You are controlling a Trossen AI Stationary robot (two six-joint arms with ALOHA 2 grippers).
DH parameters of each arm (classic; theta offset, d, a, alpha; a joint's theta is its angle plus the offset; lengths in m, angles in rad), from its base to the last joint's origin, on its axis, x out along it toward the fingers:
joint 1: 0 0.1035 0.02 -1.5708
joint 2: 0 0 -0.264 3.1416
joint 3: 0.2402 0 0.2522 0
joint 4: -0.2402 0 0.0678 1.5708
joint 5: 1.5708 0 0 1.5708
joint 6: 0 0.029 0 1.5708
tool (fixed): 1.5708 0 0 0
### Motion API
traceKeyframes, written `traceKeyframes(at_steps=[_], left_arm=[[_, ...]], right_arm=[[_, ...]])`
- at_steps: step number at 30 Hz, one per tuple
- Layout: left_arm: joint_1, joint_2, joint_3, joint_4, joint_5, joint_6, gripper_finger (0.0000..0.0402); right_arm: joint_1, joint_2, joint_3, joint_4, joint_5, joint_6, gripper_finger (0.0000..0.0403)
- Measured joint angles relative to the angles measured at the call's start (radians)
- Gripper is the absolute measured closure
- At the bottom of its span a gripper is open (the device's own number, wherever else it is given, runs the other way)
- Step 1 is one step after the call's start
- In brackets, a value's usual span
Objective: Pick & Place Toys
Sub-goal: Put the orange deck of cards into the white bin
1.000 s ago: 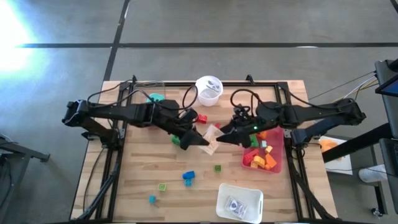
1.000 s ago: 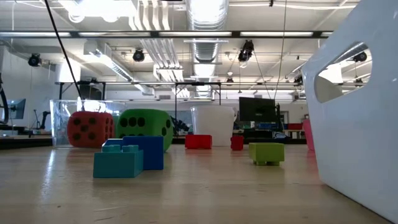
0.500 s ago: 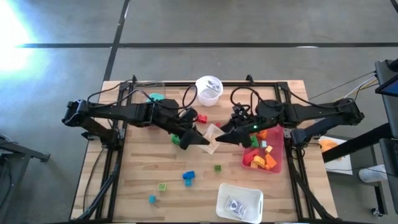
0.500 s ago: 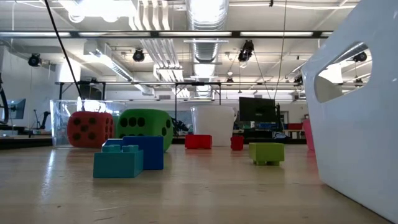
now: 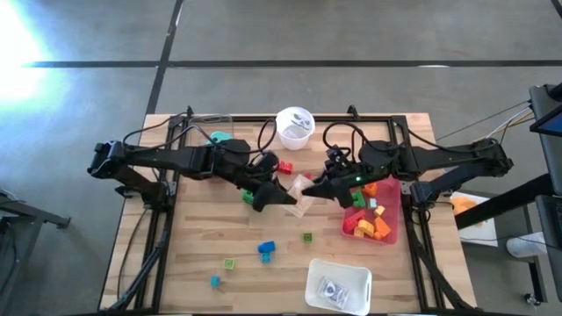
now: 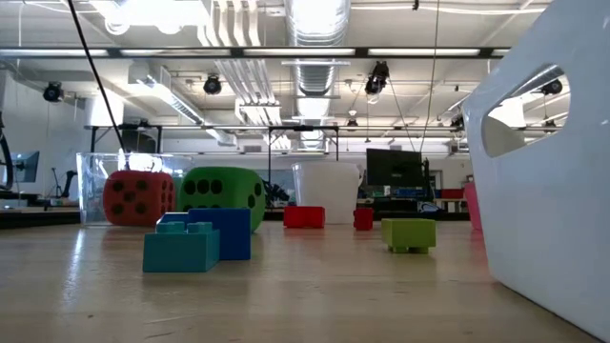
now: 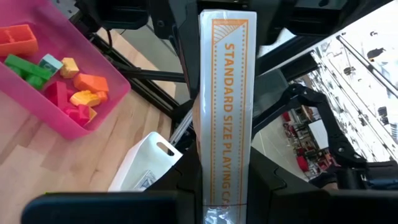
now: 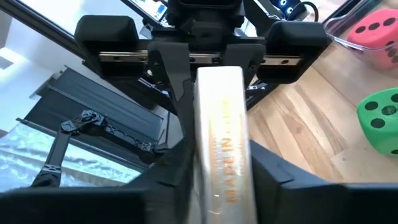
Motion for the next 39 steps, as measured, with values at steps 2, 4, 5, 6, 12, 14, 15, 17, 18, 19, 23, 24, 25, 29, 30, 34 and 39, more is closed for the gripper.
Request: traceKeyframes(at_steps=[2,4,5,6,12,14,15,17,18,19,23,24,25,29,30,34,39], left_arm=[[0.000,0.000,0.000,0.003,0.002,0.004,0.0337],[0.000,0.000,0.000,0.003,0.004,0.006,0.0337],[0.000,0.000,0.000,0.003,0.004,0.007,0.0337],[0.000,0.000,0.000,0.003,0.004,0.007,0.0337],[0.000,-0.001,-0.002,0.001,0.005,0.006,0.0335],[0.000,-0.001,-0.002,0.001,0.005,0.002,0.0311],[0.000,-0.001,-0.002,-0.001,0.007,-0.001,0.0293],[-0.001,-0.001,-0.002,-0.002,0.016,-0.001,0.0253],[-0.001,0.000,-0.002,0.000,0.021,-0.001,0.0233],[-0.001,0.000,-0.002,0.001,0.024,-0.001,0.0215],[-0.001,0.000,-0.002,-0.003,0.048,-0.001,0.0152],[-0.001,0.000,-0.002,-0.003,0.048,-0.001,0.0139],[-0.001,-0.001,-0.002,-0.004,0.049,-0.001,0.0127],[-0.002,-0.002,-0.002,-0.011,0.055,-0.001,0.0095],[-0.002,-0.002,-0.002,-0.014,0.055,0.000,0.0090],[-0.004,-0.017,-0.002,-0.027,0.055,0.052,0.0084],[-0.045,-0.056,-0.003,-0.031,-0.014,0.225,0.0083]], right_arm=[[0.000,0.000,-0.001,0.001,-0.001,-0.001,0.0336],[0.000,0.000,-0.001,0.003,-0.002,-0.004,0.0345],[0.000,0.000,-0.001,0.003,-0.003,-0.008,0.0345],[0.000,0.000,-0.001,0.003,-0.003,-0.009,0.0345],[0.000,-0.001,-0.001,0.003,-0.015,-0.012,0.0345],[0.000,-0.001,-0.001,0.003,-0.017,-0.015,0.0345],[0.000,-0.001,-0.001,0.003,-0.018,-0.018,0.0345],[0.000,-0.001,-0.001,0.005,-0.021,-0.019,0.0345],[0.000,-0.001,-0.001,0.006,-0.020,-0.019,0.0345],[0.000,-0.001,-0.001,0.005,-0.022,-0.019,0.0345],[0.001,-0.003,0.003,-0.005,-0.043,-0.018,0.0345],[0.001,-0.006,0.003,-0.012,-0.048,-0.018,0.0345],[0.001,-0.007,0.003,-0.018,-0.053,-0.018,0.0345],[0.000,-0.022,0.003,-0.054,-0.053,-0.015,0.0345],[0.001,-0.028,0.003,-0.061,-0.052,-0.015,0.0345],[0.001,-0.059,0.003,-0.105,-0.053,-0.015,0.0345],[0.012,-0.106,0.004,-0.185,-0.054,-0.011,0.0345]])
